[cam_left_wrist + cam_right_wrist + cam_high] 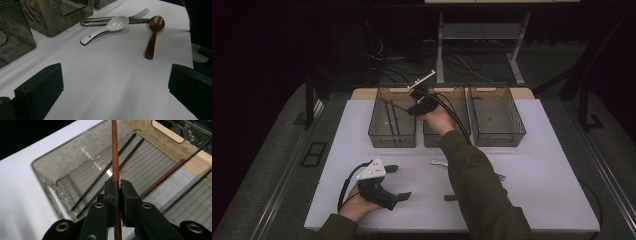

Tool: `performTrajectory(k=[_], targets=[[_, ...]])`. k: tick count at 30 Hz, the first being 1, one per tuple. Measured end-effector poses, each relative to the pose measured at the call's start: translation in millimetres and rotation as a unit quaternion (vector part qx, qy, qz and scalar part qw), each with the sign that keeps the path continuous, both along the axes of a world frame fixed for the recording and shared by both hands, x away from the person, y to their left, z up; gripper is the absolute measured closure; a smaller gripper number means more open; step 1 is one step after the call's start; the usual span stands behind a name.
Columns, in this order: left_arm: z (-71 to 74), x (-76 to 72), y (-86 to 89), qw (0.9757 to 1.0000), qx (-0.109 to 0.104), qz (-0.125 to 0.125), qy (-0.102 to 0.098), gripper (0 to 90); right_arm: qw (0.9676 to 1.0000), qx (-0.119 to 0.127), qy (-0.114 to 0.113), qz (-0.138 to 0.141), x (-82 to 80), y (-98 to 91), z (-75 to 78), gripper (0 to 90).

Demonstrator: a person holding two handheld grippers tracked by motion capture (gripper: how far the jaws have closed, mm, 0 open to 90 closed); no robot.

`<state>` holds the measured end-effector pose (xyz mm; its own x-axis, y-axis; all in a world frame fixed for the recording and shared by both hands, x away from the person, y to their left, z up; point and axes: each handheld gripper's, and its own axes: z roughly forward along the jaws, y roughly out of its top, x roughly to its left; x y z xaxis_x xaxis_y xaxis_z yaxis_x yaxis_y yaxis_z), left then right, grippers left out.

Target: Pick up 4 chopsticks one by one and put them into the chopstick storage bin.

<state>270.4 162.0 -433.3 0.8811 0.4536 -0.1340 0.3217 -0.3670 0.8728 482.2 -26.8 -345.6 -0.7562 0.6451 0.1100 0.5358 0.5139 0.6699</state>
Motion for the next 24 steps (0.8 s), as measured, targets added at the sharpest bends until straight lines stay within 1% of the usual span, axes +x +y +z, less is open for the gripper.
performTrajectory(k=[2, 5, 8, 11, 13, 15, 17, 19, 20, 21, 22, 24], targets=[[0.1, 0.2, 0.2, 1.0000, -0.001, 0.001, 0.000, 0.0, 1.0000, -0.001, 0.003, -0.005, 5.3, 7.2, -2.5, 84.3], [0.0, 0.9, 0.4, 1.0000, 0.002, -0.001, -0.004, 0.0, 0.9999, -0.007, 0.004, -0.011, 12.2, 18.1, -6.2, 84.3], [0.4, 0.3, -0.3, 1.0000, 0.001, -0.003, -0.001, 0.0, 0.9997, -0.014, 0.003, -0.020, 16.5, 27.2, -9.9, 84.3], [0.4, 0.2, -0.6, 1.0000, 0.001, -0.005, -0.001, 0.0, 0.9993, -0.021, 0.005, -0.032, 21.8, 32.8, -13.9, 84.1], [0.6, 0.1, -0.6, 1.0000, -0.001, -0.005, 0.000, 0.0, 0.9991, -0.021, 0.008, -0.037, 25.0, 35.8, -16.3, 84.1], [0.7, 0.3, -0.6, 1.0000, -0.001, -0.005, -0.001, 0.0, 0.9988, -0.025, 0.005, -0.042, 27.7, 39.4, -17.4, 83.8], [0.6, 0.6, -0.9, 1.0000, -0.002, -0.005, 0.000, 0.0, 0.9988, -0.023, -0.001, -0.042, 29.9, 43.1, -17.5, 83.0], [0.4, 0.6, -1.3, 1.0000, -0.004, -0.005, 0.000, 0.0, 0.9987, -0.015, -0.014, -0.046, 31.0, 45.4, -16.7, 74.1], [0.4, 0.6, -1.3, 1.0000, -0.005, -0.004, 0.000, 0.0, 0.9987, -0.012, -0.013, -0.047, 31.2, 46.1, -15.9, 71.3], [0.4, 0.7, -0.9, 1.0000, -0.005, -0.005, -0.001, 0.0, 0.9989, -0.011, -0.017, -0.043, 31.4, 46.2, -15.5, 69.6], [0.6, 0.9, -0.5, 1.0000, -0.005, -0.005, -0.002, 0.0, 0.9987, -0.013, -0.019, -0.044, 30.4, 46.3, -14.5, 69.6], [0.8, 0.9, -0.2, 1.0000, -0.006, -0.003, -0.002, 0.0, 0.9990, -0.006, -0.015, -0.043, 29.2, 44.7, -12.3, 67.1]])
